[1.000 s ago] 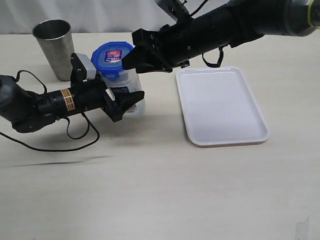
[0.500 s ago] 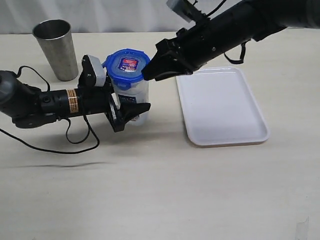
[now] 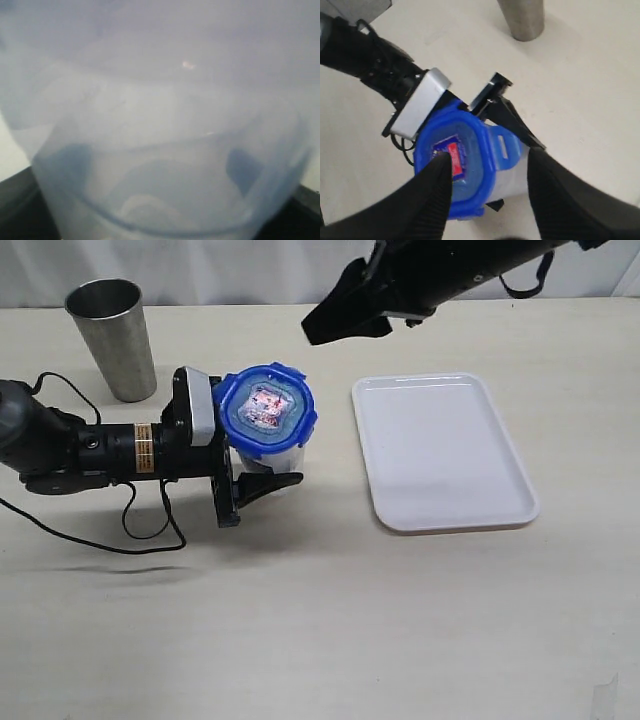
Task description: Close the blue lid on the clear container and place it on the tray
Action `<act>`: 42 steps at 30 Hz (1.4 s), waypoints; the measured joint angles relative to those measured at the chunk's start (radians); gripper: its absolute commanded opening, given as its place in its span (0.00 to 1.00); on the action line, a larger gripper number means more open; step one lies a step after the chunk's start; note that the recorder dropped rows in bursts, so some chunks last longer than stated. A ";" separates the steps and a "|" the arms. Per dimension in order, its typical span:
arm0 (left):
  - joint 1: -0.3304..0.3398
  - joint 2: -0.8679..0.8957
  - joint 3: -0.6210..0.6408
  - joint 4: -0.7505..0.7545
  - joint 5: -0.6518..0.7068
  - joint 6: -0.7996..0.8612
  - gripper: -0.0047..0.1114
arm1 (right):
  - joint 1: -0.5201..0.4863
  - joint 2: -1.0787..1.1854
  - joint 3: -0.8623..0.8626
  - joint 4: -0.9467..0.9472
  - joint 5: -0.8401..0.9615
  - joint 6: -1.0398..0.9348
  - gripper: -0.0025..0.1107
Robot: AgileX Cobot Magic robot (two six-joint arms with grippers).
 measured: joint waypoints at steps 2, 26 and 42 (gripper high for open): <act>0.000 0.000 0.000 0.000 0.000 0.007 0.04 | 0.050 -0.005 0.000 -0.015 -0.007 -0.014 0.51; 0.000 -0.002 0.000 0.051 -0.006 0.118 0.04 | 0.237 0.088 -0.014 -0.434 -0.159 0.227 0.41; 0.002 -0.002 0.000 0.063 -0.005 0.140 0.04 | 0.237 0.145 -0.040 -0.383 -0.068 0.246 0.20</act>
